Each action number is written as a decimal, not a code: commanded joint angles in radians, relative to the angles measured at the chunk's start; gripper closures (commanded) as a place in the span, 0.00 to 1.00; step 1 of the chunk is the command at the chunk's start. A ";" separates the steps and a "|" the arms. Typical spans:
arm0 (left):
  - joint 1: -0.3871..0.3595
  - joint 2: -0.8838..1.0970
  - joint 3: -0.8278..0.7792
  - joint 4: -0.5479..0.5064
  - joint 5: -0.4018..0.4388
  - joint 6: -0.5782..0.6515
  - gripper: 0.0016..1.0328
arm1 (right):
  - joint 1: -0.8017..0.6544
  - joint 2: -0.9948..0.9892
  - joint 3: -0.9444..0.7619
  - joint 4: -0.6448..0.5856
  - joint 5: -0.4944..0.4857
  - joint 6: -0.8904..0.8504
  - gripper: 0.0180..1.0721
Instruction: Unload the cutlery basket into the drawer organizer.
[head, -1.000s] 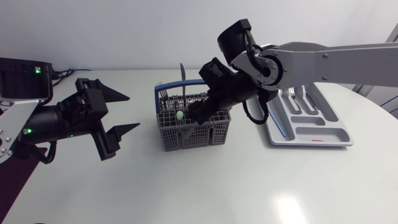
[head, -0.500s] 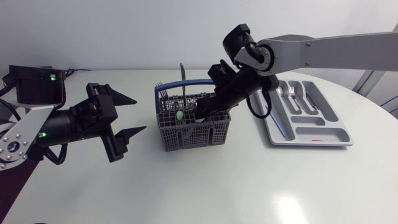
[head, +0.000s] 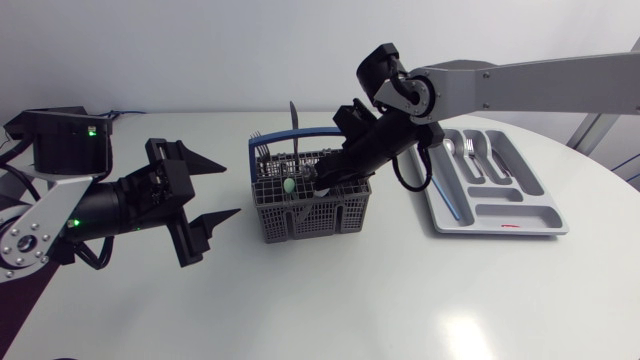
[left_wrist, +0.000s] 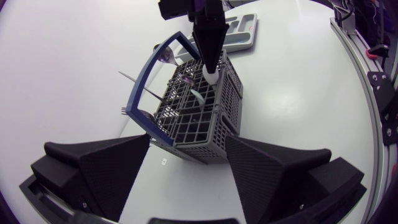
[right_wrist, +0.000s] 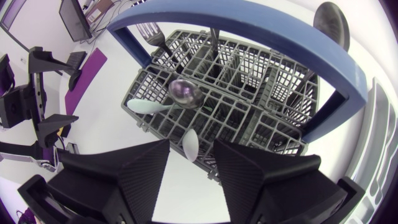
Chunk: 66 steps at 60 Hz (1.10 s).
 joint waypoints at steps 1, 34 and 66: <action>-0.010 0.015 -0.030 0.010 0.011 -0.016 0.05 | -0.005 0.018 0.021 0.010 -0.006 0.032 0.68; -0.059 0.010 -0.039 0.009 -0.004 -0.032 0.05 | 0.000 -0.043 0.014 0.008 -0.053 0.050 0.90; -0.140 0.050 0.008 -0.087 -0.005 -0.091 0.05 | 0.012 -0.169 0.016 -0.062 -0.043 0.050 0.90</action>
